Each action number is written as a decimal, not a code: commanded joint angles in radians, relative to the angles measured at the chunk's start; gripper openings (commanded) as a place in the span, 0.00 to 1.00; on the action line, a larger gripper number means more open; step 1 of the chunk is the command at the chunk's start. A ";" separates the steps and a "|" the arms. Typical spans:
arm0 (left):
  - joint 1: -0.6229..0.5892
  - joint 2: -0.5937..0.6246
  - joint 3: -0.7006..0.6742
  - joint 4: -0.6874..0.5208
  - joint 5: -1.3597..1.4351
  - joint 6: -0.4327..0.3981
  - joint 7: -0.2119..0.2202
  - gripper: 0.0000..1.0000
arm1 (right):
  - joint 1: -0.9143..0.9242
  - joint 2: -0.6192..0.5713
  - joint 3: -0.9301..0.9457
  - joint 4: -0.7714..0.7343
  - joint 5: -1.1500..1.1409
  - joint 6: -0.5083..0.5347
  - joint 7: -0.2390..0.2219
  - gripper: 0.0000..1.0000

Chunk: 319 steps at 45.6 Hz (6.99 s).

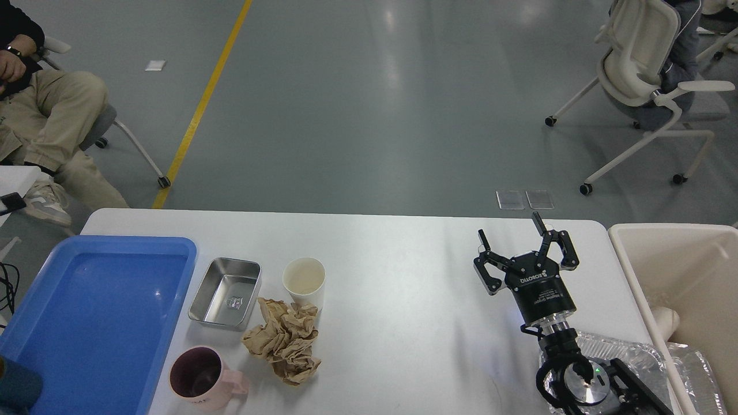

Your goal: Tidy desktop

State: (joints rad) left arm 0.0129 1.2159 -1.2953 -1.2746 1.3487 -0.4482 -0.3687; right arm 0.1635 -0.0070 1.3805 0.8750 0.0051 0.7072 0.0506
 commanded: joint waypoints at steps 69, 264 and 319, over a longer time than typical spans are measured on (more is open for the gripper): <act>-0.923 -0.342 1.320 -0.003 0.765 0.006 -0.164 0.93 | 0.002 0.036 -0.009 0.010 0.001 0.003 0.000 1.00; -0.706 -0.125 1.374 0.320 0.742 0.553 -0.260 0.54 | 0.016 0.090 -0.014 -0.005 -0.004 0.006 -0.002 1.00; -0.700 0.005 1.335 0.009 -0.528 0.514 -0.073 0.97 | 0.021 0.093 -0.015 -0.025 -0.014 0.002 -0.003 1.00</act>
State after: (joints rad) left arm -0.6945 1.2307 0.0374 -1.2218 0.9657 0.0673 -0.4516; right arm 0.1855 0.0854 1.3651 0.8504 -0.0067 0.7102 0.0476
